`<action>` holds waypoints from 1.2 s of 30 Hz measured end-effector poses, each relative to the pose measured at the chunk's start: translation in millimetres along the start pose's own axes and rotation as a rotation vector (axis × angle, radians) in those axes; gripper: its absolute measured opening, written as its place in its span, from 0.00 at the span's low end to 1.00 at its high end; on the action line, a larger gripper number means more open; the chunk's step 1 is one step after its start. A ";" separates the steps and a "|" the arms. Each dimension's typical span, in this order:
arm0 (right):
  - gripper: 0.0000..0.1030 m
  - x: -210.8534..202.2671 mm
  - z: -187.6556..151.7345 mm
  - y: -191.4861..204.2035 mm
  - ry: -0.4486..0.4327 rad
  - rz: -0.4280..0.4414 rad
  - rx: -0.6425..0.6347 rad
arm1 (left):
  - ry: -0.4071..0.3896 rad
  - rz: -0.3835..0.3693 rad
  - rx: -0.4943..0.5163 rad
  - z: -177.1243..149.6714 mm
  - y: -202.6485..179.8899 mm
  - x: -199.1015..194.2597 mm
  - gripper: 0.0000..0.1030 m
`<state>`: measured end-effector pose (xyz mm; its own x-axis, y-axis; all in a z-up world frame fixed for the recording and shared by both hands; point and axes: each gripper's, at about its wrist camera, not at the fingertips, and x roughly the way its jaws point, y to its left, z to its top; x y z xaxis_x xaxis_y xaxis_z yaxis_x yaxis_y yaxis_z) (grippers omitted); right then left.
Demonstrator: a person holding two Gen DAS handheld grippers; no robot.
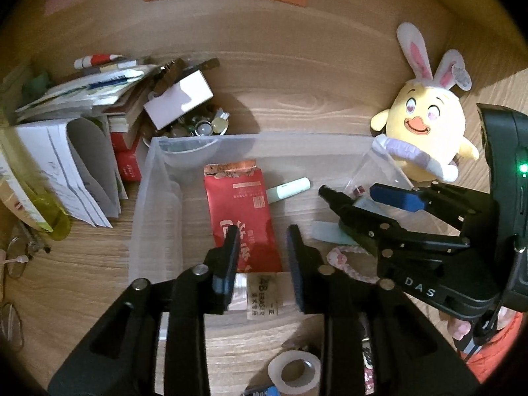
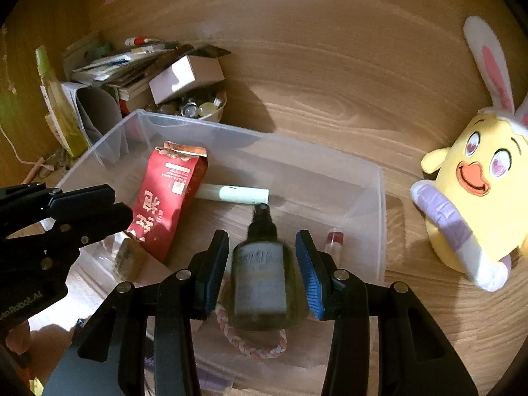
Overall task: Organize objects
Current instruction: 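Open both tools to drop the eraser and green bottle into the box, then move both tools back toward the blue Max box and small items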
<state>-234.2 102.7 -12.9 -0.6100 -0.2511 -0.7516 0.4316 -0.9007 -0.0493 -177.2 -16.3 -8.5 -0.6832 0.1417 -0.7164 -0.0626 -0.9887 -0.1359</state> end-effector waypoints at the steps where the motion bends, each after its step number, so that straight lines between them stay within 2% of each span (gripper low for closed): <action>1: 0.39 -3.4 0.2 0.7 -0.008 -0.001 -0.002 | -0.009 0.004 0.002 -0.2 -0.1 -3.7 0.33; 10: 0.53 -44.2 -5.7 11.4 -0.099 -0.027 -0.038 | -0.084 0.026 0.019 -6.1 -2.9 -36.9 0.55; 18: 0.62 -78.5 -19.9 14.0 -0.161 -0.002 -0.031 | -0.132 0.043 0.025 -19.1 -6.2 -62.3 0.74; 21: 0.70 -89.1 -27.8 14.4 -0.184 0.001 -0.024 | -0.140 0.044 0.027 -25.9 -5.8 -70.7 0.78; 23: 0.71 -95.2 -33.0 15.0 -0.193 0.003 -0.023 | -0.139 0.046 0.030 -30.6 -5.6 -74.3 0.78; 27: 0.71 -103.1 -43.1 14.3 -0.198 0.011 -0.013 | -0.133 0.048 0.023 -40.5 -1.6 -79.6 0.86; 36: 0.71 -110.1 -67.6 17.7 -0.192 0.027 -0.005 | -0.086 0.057 0.010 -64.2 9.2 -79.5 0.86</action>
<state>-114.5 138.4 24.5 -0.7134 -0.3385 -0.6135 0.4523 -0.8912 -0.0343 -76.8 -33.5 3.3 -0.7460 0.0813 -0.6610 -0.0290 -0.9955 -0.0898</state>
